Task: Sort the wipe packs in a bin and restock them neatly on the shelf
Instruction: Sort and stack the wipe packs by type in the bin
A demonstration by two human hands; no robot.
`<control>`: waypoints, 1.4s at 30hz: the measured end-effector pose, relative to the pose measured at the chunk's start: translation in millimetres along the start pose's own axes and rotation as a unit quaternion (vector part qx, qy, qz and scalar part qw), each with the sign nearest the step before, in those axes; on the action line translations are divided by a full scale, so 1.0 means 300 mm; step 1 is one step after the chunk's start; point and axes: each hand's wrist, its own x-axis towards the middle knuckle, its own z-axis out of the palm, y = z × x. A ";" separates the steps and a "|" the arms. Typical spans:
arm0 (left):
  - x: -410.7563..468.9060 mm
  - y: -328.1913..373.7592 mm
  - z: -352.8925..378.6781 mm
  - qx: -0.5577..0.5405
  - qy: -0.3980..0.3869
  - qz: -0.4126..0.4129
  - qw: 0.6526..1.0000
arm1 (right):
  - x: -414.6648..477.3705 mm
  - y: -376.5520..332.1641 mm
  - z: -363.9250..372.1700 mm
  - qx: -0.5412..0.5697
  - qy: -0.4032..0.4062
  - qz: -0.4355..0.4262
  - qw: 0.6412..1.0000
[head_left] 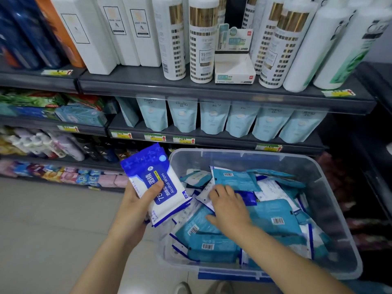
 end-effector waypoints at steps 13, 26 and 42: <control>-0.037 -0.006 -0.003 -0.011 -0.009 0.000 1.000 | 0.062 0.138 -0.201 0.428 0.141 0.149 0.880; -0.044 -0.015 0.102 0.005 -0.037 0.002 0.999 | -0.063 0.200 -0.340 0.759 0.096 0.202 0.611; -0.069 -0.043 0.199 -0.032 -0.021 0.073 0.997 | -0.105 -0.038 -0.280 0.561 0.089 0.081 0.819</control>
